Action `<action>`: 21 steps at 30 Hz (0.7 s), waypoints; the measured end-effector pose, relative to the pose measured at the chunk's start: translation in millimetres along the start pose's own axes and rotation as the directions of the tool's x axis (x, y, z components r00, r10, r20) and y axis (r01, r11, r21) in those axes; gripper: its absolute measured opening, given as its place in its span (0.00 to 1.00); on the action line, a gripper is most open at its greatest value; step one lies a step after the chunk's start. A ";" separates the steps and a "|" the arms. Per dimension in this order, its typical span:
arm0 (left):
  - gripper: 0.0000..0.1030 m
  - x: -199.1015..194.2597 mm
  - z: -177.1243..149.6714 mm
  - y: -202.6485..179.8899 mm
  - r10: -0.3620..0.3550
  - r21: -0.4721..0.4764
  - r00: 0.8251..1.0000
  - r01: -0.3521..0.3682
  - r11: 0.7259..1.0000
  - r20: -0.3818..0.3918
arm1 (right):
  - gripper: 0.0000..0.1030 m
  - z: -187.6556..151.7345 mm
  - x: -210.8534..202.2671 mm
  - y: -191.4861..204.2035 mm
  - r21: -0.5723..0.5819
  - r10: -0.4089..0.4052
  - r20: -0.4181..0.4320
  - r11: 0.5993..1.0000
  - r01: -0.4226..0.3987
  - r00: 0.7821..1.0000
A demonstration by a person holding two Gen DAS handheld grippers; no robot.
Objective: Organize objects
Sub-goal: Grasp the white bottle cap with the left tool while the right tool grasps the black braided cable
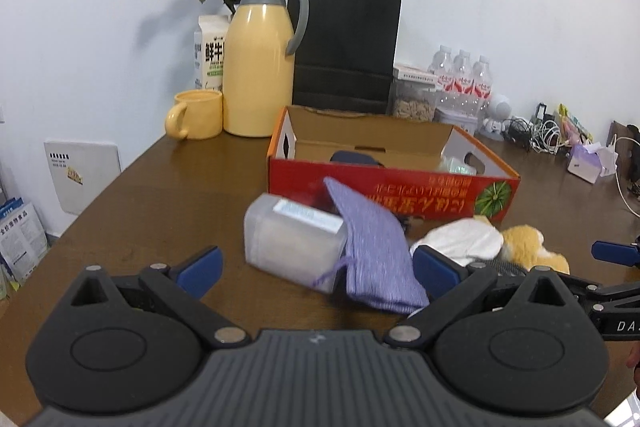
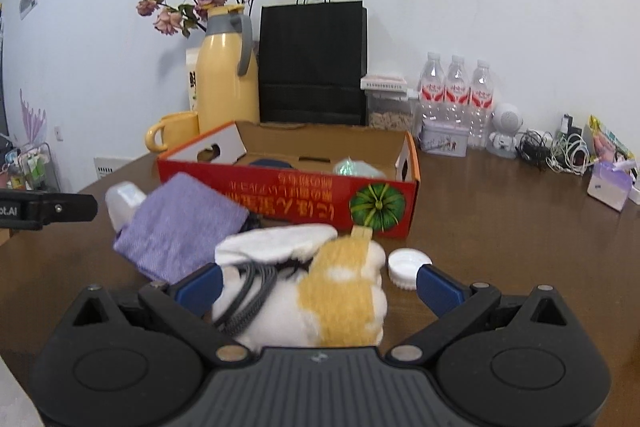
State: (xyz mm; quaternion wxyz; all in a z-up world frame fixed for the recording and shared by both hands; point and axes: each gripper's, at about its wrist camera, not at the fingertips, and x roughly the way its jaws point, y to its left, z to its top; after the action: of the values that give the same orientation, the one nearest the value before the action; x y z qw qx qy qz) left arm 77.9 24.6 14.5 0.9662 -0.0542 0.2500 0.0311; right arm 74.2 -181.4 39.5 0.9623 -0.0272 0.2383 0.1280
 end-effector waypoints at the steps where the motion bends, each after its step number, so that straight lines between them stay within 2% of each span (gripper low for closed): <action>1: 1.00 0.2 -1.8 0.1 -0.004 0.001 1.000 0.004 1.000 -0.006 | 1.00 -2.7 -1.1 -0.2 0.002 -0.002 -0.004 1.000 0.002 1.000; 9: 1.00 4.4 -14.7 -8.3 -0.036 0.020 0.998 0.037 0.999 -0.048 | 1.00 -8.6 -3.9 -2.4 0.013 -0.009 -0.013 1.000 0.010 1.000; 13: 1.00 15.5 -25.6 -22.2 -0.073 0.055 0.993 0.078 0.995 -0.089 | 1.00 -10.6 -3.4 0.5 0.008 -0.001 -0.017 1.000 0.001 1.000; 21: 0.99 35.3 -43.8 -46.2 -0.120 0.096 0.988 0.129 0.987 -0.093 | 1.00 -14.4 -1.3 -1.9 0.009 -0.005 -0.027 1.000 0.005 1.000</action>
State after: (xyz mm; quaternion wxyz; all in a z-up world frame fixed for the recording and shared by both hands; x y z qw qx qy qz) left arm 91.8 -25.3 -36.6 0.9560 -0.0219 0.2893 -0.0443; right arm 67.0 -185.2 27.4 0.9595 -0.0253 0.2516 0.1241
